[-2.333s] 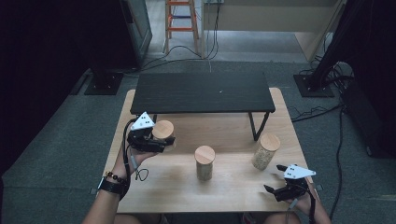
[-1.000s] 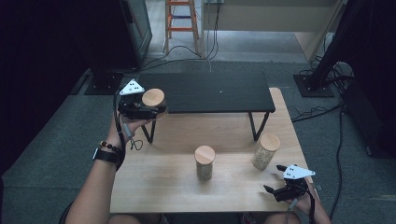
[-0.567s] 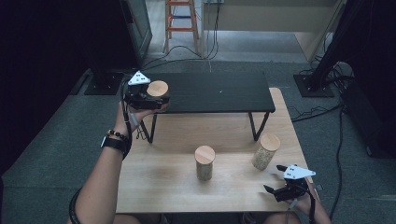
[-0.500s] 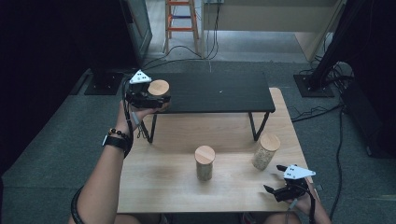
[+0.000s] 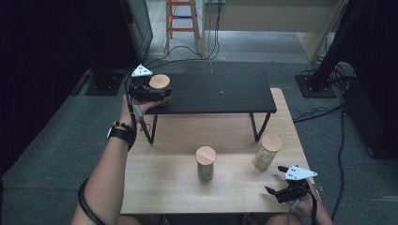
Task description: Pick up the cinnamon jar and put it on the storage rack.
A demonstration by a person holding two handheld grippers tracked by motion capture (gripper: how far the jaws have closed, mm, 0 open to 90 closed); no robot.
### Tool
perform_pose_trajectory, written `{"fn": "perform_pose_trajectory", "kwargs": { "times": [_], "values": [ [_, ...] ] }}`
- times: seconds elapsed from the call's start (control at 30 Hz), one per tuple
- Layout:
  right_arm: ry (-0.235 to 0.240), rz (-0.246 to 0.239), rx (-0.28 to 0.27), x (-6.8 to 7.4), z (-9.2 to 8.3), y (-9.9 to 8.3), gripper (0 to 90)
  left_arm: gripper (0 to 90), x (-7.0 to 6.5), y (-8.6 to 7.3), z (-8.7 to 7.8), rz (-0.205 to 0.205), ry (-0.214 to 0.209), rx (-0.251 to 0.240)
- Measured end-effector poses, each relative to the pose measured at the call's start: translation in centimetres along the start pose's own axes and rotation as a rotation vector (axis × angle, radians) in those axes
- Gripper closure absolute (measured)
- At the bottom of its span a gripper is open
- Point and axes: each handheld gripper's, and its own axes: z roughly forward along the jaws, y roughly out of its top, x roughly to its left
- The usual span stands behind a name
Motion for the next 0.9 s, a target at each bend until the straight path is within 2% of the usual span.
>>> {"fn": "perform_pose_trajectory", "kwargs": {
  "times": [0.37,0.63,0.77,0.83,0.87,0.9],
  "values": [
    [0.002,0.003,0.002,-0.1,0.0,0.0,0.8,25.6,0.6,0.6,0.9,-0.014,0.021,0.003],
    [0.007,0.001,0.005,-0.1,0.0,0.1,0.8,25.3,0.6,0.4,0.8,-0.018,0.023,-0.002],
    [0.005,0.001,0.003,-0.1,0.0,0.1,0.8,25.1,0.8,0.0,0.7,-0.025,0.009,-0.013],
    [0.004,0.000,0.002,-0.1,0.0,0.0,0.8,21.2,1.1,-0.1,0.6,-0.036,-0.008,-0.015],
    [0.005,-0.001,0.003,-0.1,0.0,0.1,0.8,18.1,1.0,-0.2,0.6,-0.032,-0.003,-0.013],
    [0.006,-0.001,0.003,-0.1,0.0,0.1,0.8,11.3,1.0,-0.2,0.6,-0.032,-0.003,-0.013]
  ]
}}
